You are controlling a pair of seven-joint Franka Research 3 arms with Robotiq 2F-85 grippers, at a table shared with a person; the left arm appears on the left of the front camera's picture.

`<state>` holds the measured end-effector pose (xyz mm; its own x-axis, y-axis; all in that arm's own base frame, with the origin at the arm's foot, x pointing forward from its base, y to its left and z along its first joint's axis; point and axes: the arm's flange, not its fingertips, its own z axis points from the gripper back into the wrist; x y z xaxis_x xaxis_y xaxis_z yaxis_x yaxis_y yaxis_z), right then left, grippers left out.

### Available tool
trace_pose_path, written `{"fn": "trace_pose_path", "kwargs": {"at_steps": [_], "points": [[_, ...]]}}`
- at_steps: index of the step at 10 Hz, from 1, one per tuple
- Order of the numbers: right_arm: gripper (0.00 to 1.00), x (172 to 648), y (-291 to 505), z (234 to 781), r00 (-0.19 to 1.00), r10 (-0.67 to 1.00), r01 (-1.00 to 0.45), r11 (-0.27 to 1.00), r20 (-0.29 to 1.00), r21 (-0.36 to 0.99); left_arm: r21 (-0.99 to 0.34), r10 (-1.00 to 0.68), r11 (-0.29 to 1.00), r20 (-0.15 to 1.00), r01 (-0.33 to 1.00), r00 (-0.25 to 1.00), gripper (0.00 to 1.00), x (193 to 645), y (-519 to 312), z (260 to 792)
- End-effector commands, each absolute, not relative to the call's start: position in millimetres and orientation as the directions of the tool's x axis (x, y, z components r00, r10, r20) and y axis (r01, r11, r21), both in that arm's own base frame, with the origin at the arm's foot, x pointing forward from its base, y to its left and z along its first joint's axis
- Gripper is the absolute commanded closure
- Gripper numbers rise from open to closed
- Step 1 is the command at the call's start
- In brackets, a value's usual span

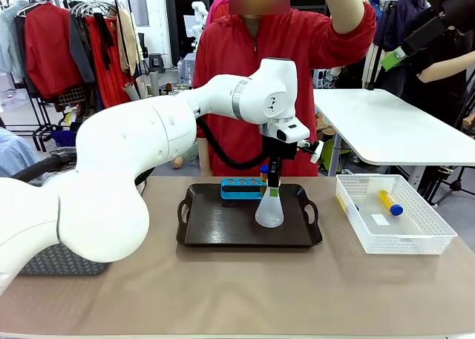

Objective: Prepare the laboratory tools.
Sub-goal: Pick up one Small flask and place it on the Handle tray, then pick up one Large Measuring Cup and place it on the Handle tray.

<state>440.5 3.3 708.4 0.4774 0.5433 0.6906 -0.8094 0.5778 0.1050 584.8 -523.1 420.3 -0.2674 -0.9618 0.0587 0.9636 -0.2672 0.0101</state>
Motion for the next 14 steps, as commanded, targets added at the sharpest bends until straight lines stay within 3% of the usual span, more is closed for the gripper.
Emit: {"fn": "trace_pose_path", "kwargs": {"at_steps": [1,2,9,14], "points": [[0.00,440.2,4.3,710.1,0.469,0.540,-0.814,0.571,0.699,0.106,0.008,-0.960,-0.274,0.057,0.962,-0.274,0.08,610.9,-543.4,437.3],[0.00,440.2,4.3,710.1,0.469,0.540,-0.814,0.571,0.699,0.106,0.013,-0.962,-0.264,0.060,0.964,-0.265,0.00,605.2,-541.0,442.4],[0.00,440.2,4.3,710.1,0.469,0.540,-0.814,0.571,0.699,0.106,0.095,-0.982,-0.166,0.072,0.982,-0.173,0.00,533.2,-479.1,517.7],[0.00,440.2,4.3,710.1,0.469,0.540,-0.814,0.571,0.699,0.106,0.139,-0.990,0.132,0.065,0.981,0.124,0.00,470.1,-379.0,602.0]]}}
